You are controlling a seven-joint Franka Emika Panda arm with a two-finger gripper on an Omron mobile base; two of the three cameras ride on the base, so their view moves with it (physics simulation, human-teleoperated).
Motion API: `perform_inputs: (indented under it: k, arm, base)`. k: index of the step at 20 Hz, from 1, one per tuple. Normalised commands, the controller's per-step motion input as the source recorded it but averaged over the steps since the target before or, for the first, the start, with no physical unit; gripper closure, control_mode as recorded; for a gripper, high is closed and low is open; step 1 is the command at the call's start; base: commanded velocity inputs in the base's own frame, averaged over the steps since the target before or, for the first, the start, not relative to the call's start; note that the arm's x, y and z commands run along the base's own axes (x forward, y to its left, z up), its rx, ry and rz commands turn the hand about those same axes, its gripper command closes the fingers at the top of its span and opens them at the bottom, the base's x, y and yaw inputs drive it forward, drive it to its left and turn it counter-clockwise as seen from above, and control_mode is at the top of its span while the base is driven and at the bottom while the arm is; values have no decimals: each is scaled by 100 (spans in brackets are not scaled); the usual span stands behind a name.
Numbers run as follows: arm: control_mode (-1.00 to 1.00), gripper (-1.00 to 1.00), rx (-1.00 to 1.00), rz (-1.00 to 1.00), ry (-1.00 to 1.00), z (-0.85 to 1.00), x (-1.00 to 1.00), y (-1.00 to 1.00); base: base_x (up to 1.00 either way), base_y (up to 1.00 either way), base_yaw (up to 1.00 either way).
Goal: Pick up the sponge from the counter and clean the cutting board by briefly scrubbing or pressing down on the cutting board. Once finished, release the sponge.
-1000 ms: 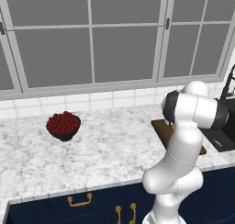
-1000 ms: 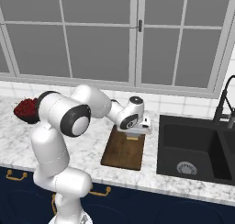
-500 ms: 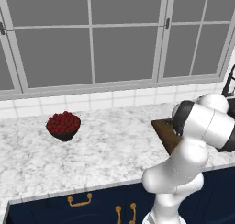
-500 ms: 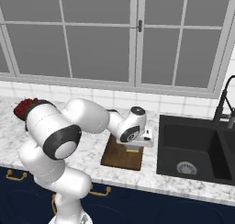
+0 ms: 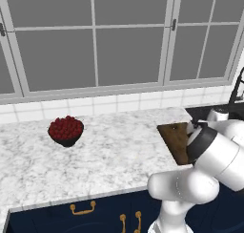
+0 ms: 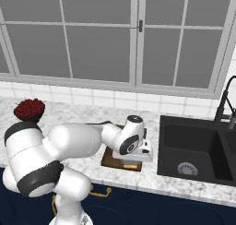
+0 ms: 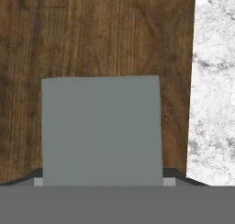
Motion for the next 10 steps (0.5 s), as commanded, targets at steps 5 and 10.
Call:
perform_inputs:
  k: [5,10]
  arm:
    - [-100,100,0,0,18,0,-8,-1]
    - [-100,100,6,1,-9,0,39,0]
  base:
    - [0,0,0]
    - [0,0,0]
